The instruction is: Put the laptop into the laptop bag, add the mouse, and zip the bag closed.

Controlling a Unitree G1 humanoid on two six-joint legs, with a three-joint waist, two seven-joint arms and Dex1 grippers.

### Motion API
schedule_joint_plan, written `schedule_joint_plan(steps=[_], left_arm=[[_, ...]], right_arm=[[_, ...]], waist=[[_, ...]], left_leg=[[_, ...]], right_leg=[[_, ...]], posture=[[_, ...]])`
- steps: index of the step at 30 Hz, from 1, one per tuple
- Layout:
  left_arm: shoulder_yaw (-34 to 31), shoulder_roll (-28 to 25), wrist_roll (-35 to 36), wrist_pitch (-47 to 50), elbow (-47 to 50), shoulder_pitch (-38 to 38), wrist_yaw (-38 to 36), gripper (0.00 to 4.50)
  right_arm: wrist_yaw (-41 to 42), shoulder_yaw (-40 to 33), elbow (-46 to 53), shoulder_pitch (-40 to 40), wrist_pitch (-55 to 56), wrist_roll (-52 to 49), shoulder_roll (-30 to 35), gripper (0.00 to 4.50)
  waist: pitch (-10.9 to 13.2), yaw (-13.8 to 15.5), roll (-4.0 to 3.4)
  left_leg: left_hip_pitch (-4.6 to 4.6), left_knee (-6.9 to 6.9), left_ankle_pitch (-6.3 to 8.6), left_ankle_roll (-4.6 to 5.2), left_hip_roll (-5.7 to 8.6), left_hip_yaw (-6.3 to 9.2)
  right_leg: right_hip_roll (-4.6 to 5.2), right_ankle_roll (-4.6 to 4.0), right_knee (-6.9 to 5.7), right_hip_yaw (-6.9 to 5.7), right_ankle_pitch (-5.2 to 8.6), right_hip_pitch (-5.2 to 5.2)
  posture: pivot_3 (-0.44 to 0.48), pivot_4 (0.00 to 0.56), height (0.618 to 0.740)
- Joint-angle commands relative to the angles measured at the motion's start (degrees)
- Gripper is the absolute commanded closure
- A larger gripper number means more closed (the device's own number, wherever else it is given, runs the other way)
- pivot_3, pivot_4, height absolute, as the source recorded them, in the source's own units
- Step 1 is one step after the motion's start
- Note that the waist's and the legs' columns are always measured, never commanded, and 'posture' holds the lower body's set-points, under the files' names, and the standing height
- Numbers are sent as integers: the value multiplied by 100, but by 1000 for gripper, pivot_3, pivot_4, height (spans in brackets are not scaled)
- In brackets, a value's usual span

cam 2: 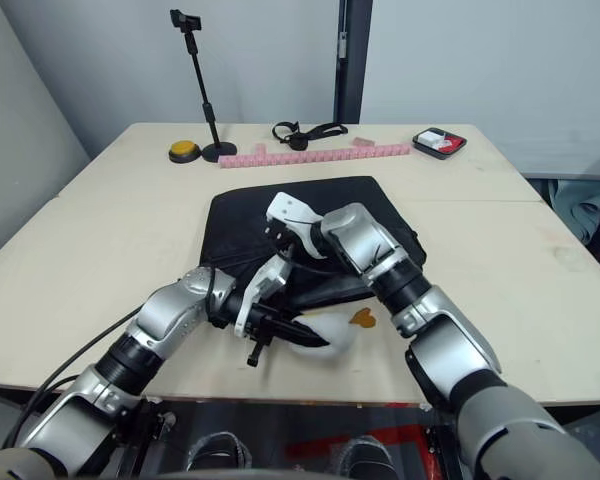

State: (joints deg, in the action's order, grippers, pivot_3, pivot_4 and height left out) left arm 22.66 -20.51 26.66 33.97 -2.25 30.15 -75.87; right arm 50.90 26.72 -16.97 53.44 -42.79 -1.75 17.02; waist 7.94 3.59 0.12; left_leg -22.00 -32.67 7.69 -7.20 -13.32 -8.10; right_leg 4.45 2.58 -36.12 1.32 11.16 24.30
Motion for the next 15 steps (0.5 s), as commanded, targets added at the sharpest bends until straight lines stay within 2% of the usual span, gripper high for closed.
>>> schedule_joint_plan(steps=[1,4,6,13,15], left_arm=[[-108,-83,136,73,199,-19,-91,4462],[-80,-387,5,2,349,-152,-144,4462],[-41,-559,-186,-193,349,-248,-86,3580],[-108,-926,-604,-613,709,-455,224,1127],[-224,-1121,-429,-354,965,-511,188,1127]], right_arm=[[-91,16,-111,-49,-87,143,-4,4500],[-91,5,-114,-65,-79,145,0,4500],[-92,2,-128,-62,-66,148,-5,4500],[-99,-29,-202,-12,-23,150,-42,4500],[-98,-50,-211,-5,-14,147,-37,4500]], waist=[[0,-10,0],[0,-22,0],[0,-24,-1],[1,-38,-2],[1,-49,-2]], left_leg=[[-1,2,0,0,0,-1],[-1,8,0,0,-5,-2],[-1,11,0,0,-5,-3],[0,11,0,0,-5,-4],[0,12,0,0,-6,-4]], right_leg=[[0,0,0,0,0,2],[-6,1,1,0,0,7],[-6,1,1,0,0,8],[-5,1,1,2,0,8],[-6,1,2,2,0,9]], posture=[[0,150,739],[0,150,739],[0,150,739],[0,150,739],[0,150,739]])
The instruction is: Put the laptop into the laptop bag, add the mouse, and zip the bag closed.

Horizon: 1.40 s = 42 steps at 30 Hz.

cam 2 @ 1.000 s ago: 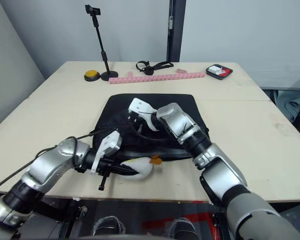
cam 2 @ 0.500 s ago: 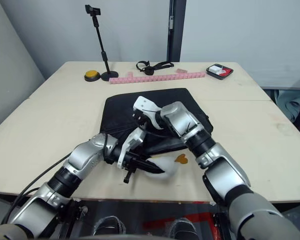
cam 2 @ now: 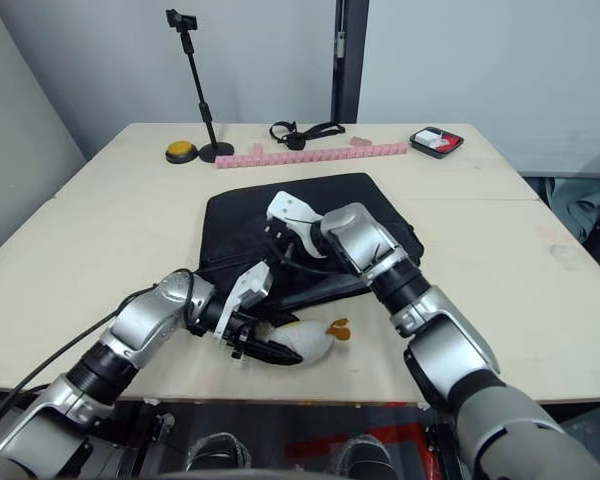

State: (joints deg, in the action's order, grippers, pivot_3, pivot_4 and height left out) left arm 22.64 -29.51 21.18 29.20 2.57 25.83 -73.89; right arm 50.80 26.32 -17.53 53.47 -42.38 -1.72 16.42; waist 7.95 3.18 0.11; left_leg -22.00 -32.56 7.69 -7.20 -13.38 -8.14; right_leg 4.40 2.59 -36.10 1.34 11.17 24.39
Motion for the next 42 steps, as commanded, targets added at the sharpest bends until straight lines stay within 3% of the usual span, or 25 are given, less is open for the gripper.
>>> schedule_joint_plan(steps=[1,10,15,20,24,28,32,37,42], left_arm=[[-254,-286,174,179,572,-102,-25,1127],[-1791,-1266,1649,1450,1669,-542,135,1127],[-3265,-1271,3326,2717,1554,-544,841,1127],[-4357,-1738,4635,3894,1244,-1046,1169,1127],[-4617,-2084,4894,4301,867,-1261,1361,1127],[-4512,-2315,4754,4509,654,-1377,1501,0],[-4414,-2200,4754,4839,270,-1388,1889,0],[-4332,-1700,4594,5215,-388,-1236,2715,0],[-4044,-1152,4224,5343,-1027,-731,3271,0]], right_arm=[[-88,-19,-156,-7,-55,142,26,4500],[149,-682,265,156,-397,-355,328,4500],[385,-1474,1068,164,-803,-1002,823,4500],[911,-2272,2001,-195,-910,-1598,1977,4500],[1478,-2913,2430,-878,-704,-2071,2970,4500],[2314,-3535,3009,-1903,-663,-2694,3961,3339],[2364,-3974,2808,-2381,-568,-2843,4434,1933],[2458,-4354,2678,-2605,-468,-3089,4675,167],[2310,-4599,2557,-2638,-424,-3278,4711,40]], waist=[[0,-13,-1],[7,38,-6],[15,78,-6],[15,76,-5],[15,179,-4],[15,252,-2],[15,216,-2],[14,195,-2],[13,230,0]], left_leg=[[-2,0,0,0,-2,0],[-11,5,0,-1,0,-6],[-63,3,-2,-1,1,-6],[-90,16,-3,-9,-3,-8],[-89,36,1,-4,-5,-7],[-82,29,4,4,-4,-9],[-81,10,3,12,-4,-13],[-72,-24,4,17,-4,-18],[-77,-59,5,32,-4,-8]], right_leg=[[-2,0,0,0,0,2],[-5,0,0,3,0,18],[-8,1,2,2,-3,61],[-17,5,12,-5,-4,90],[-18,7,39,-6,-3,82],[-15,10,38,-3,-4,73],[-14,12,31,-2,-7,72],[-13,13,2,9,-8,69],[-10,7,-8,4,-13,57]], posture=[[0,150,739],[0,150,739],[0,150,739],[0,150,739],[0,150,739],[0,150,739],[0,150,739],[0,150,739],[0,150,739]])
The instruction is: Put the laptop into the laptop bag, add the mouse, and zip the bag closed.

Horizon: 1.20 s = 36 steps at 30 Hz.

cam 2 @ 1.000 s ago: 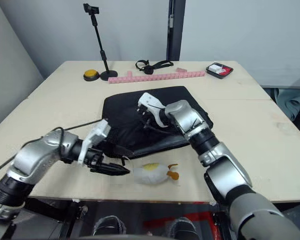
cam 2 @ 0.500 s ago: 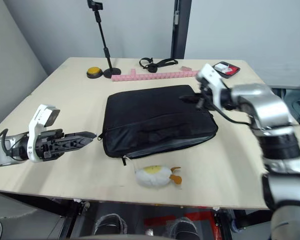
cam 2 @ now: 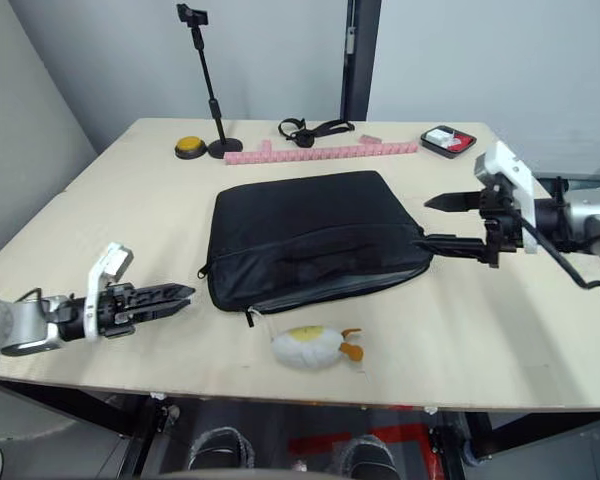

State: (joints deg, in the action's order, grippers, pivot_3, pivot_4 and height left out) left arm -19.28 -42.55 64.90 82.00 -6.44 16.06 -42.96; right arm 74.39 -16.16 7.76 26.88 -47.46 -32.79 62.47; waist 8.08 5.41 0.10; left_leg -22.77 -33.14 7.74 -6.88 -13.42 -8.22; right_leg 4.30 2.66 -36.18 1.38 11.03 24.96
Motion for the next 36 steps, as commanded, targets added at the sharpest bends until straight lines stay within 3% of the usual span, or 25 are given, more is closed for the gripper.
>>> schedule_joint_plan(steps=[1,10,14,17,18,27,31,36], left_arm=[[224,227,-219,46,-127,296,213,0],[711,849,-886,-319,-498,651,313,0],[662,1226,-989,-436,-957,1155,371,0],[623,1363,-1138,-507,-1231,1391,379,779],[588,1374,-1134,-480,-1269,1427,336,1232],[663,721,-1415,-382,-1276,1443,-146,4302],[642,226,-1494,-450,-1441,1456,-614,4467],[1113,-468,-1839,-722,-1747,1486,-1542,4467]], right_arm=[[-55,-378,49,-17,100,-210,99,40],[-222,-656,431,-442,54,-510,190,40],[-268,-756,620,-558,5,-685,215,40],[-339,-832,793,-662,-47,-817,211,0],[-362,-842,819,-683,-52,-837,213,0],[-549,-543,902,-718,36,-895,157,0],[-538,-275,937,-608,61,-921,126,0],[-505,149,1047,-449,116,-924,41,0]], waist=[[-1,17,1],[-8,45,-2],[-9,67,-3],[-9,63,-2],[-9,57,-2],[-6,-6,0],[-4,-26,0],[-3,-21,-1]], left_leg=[[1,-3,1,4,2,0],[4,-8,-1,21,12,-1],[5,-16,-2,25,19,-1],[0,-20,-3,29,20,-2],[-4,-20,-3,30,20,-2],[-14,-5,-3,30,14,0],[-13,-1,-2,28,12,-2],[-14,4,-1,26,10,-4]], right_leg=[[4,-1,0,0,0,-3],[15,-1,1,2,-2,-13],[21,-4,0,6,-6,-18],[23,-4,2,5,-8,-18],[23,-4,4,5,-9,-16],[19,-2,16,-3,-9,-6],[15,-1,18,-2,-8,-3],[13,-1,21,-1,-8,0]], posture=[[0,150,739],[0,150,739],[0,150,739],[0,150,739],[0,150,739],[0,150,739],[0,150,739],[0,150,739]])
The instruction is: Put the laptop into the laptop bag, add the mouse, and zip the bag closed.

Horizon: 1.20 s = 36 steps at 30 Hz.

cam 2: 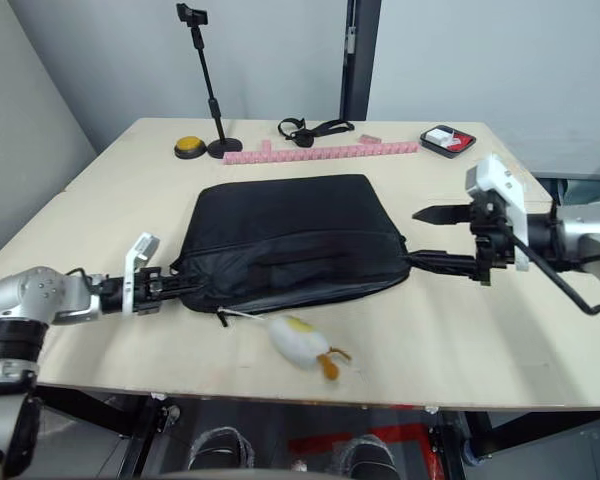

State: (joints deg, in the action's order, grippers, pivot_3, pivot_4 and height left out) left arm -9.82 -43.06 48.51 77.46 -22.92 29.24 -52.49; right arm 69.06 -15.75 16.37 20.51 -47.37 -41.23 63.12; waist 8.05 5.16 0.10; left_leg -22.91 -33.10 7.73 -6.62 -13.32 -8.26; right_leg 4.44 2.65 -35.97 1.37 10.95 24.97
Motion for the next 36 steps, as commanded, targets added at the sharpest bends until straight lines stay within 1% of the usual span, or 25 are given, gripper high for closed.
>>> schedule_joint_plan(steps=[1,4,7,11,14,17,19,21,23,24,25,26,27,28,29,30,34,36], left_arm=[[306,-542,-306,-360,-180,189,-793,4467],[804,-926,-759,-743,-651,324,-1456,4467],[1280,-1200,-1227,-1149,-1172,504,-2090,4467],[1579,-1235,-1758,-1569,-1888,930,-2493,4467],[1655,-1123,-2104,-1955,-2395,1269,-2597,4467],[1448,-844,-2286,-2265,-2893,1671,-2294,4467],[1330,-675,-2338,-2307,-3026,1831,-2153,4467],[1262,-567,-2370,-2281,-3040,1877,-2101,3462],[1192,-541,-2372,-2182,-2994,1886,-2144,2830],[1155,-542,-2367,-2124,-2973,1888,-2176,2414],[1134,-568,-2369,-2108,-2922,1880,-2245,2102],[1081,-623,-2410,-2144,-2970,1926,-2234,1654],[1042,-660,-2451,-2181,-3011,1960,-2217,1296],[980,-718,-2480,-2204,-3061,2010,-2185,1030],[927,-776,-2531,-2253,-3135,2061,-2120,612],[915,-847,-2586,-2303,-3173,2084,-2131,378],[900,-1143,-2736,-2508,-3166,2161,-2390,378],[838,-1328,-2680,-2681,-2857,2133,-2662,378]], right_arm=[[27,184,191,224,123,-62,-37,0],[36,382,176,376,130,-66,-115,0],[58,569,239,456,125,-93,-189,0],[17,749,346,524,110,-111,-317,0],[-45,896,319,609,127,-28,-425,0],[-64,1042,268,688,167,41,-500,0],[-59,1096,223,746,184,83,-538,0],[-55,1132,199,769,204,121,-553,0],[-36,1142,192,768,233,143,-545,0],[-32,1144,191,766,247,152,-540,0],[-24,1139,181,768,250,146,-539,0],[-18,1137,176,761,254,148,-531,0],[-12,1136,173,756,257,148,-525,0],[0,1128,170,750,262,141,-523,0],[7,1124,164,748,267,140,-526,0],[14,1130,152,747,276,152,-527,0],[-35,1176,88,832,269,132,-648,0],[-263,1278,31,973,282,189,-906,0]], waist=[[0,10,0],[0,34,0],[0,35,0],[0,50,0],[0,54,0],[0,63,0],[0,83,0],[0,95,0],[0,96,0],[0,95,0],[0,95,0],[0,95,0],[0,95,1],[0,95,1],[0,95,1],[0,95,1],[0,64,1],[1,57,1]], left_leg=[[0,1,0,0,0,0],[0,2,0,0,0,1],[0,7,0,-1,1,0],[0,11,0,-2,0,1],[0,10,0,-2,1,2],[3,8,0,-3,1,3],[3,3,-1,-3,2,4],[2,-1,-1,-3,5,4],[0,-2,-1,-2,6,6],[-1,-2,0,-2,6,6],[0,-1,0,-2,6,5],[0,0,0,-3,5,7],[0,0,0,-3,4,7],[-1,0,0,-3,4,8],[-1,0,0,-3,4,8],[-1,-1,0,-3,4,8],[1,2,1,-5,4,6],[1,3,1,-5,4,6]], right_leg=[[0,0,1,-1,0,0],[1,0,3,-1,0,-1],[2,0,6,-1,0,-1],[2,-1,9,-1,-1,-2],[4,-2,8,-1,-1,-4],[6,-3,6,-1,-2,-7],[8,-3,0,0,-2,-8],[10,-4,-1,0,-2,-8],[12,-4,-2,0,-2,-9],[12,-4,-1,0,-2,-8],[12,-4,-1,1,-2,-8],[11,-4,-1,1,-2,-8],[11,-4,-1,0,-2,-8],[11,-4,-2,0,-2,-7],[11,-4,-2,0,-2,-8],[11,-4,-2,0,-2,-8],[11,-3,0,0,-2,-7],[11,-3,0,0,-2,-7]], posture=[[0,150,739],[0,150,739],[0,150,739],[0,150,739],[0,150,739],[0,150,739],[0,150,739],[0,150,739],[0,150,739],[0,150,739],[0,150,739],[0,150,739],[0,150,739],[0,150,739],[0,150,739],[0,150,739],[0,150,739],[0,150,739]])
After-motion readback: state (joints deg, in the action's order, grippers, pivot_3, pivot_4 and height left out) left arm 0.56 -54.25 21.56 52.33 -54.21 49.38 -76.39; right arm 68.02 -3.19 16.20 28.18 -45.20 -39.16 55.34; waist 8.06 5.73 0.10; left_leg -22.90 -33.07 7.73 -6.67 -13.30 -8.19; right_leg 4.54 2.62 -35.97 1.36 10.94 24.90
